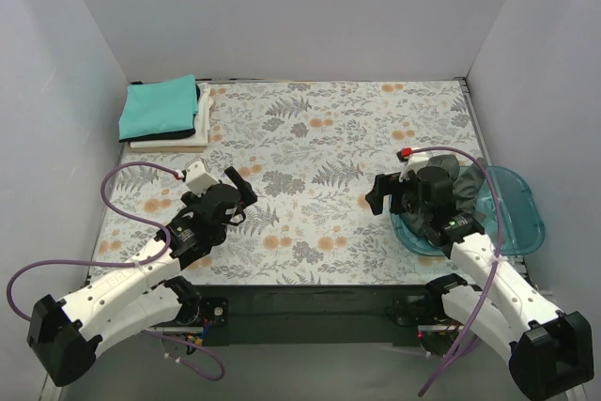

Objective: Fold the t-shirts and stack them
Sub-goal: Grab the tshirt from the pile

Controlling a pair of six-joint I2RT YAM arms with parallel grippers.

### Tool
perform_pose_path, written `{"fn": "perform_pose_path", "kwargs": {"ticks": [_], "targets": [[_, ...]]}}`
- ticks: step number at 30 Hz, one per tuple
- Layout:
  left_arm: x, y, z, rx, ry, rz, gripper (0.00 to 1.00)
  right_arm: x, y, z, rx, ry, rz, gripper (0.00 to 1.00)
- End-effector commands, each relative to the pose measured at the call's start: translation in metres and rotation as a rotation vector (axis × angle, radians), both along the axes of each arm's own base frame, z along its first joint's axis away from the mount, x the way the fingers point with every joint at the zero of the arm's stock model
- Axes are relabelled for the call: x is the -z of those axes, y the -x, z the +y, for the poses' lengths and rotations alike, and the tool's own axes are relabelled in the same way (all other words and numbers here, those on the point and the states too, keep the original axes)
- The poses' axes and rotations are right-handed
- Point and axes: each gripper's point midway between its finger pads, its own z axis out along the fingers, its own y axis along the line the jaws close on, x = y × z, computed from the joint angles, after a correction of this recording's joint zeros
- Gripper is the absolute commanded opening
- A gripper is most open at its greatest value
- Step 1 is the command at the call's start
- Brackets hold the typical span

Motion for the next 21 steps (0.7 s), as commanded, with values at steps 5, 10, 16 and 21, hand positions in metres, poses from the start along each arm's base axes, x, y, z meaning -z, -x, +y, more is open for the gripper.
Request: {"fn": "perform_pose_path", "kwargs": {"ticks": [5,10,16,21], "targets": [[-0.002,0.002,0.0,0.006,0.012,-0.01,0.96,-0.029,-0.03,-0.019,0.176,0.01,-0.07,0.98],[-0.008,0.002,-0.001,0.017,0.016,-0.023,0.96,-0.039,-0.045,-0.059,0.444,0.066,-0.078,0.98],[-0.009,0.001,-0.001,0.023,0.013,-0.036,0.96,-0.053,-0.061,-0.1,0.597,0.061,-0.033,0.98],[-0.009,0.003,0.001,0.019,0.017,-0.042,0.96,-0.042,-0.065,-0.134,0.678,0.036,0.027,0.98]]}}
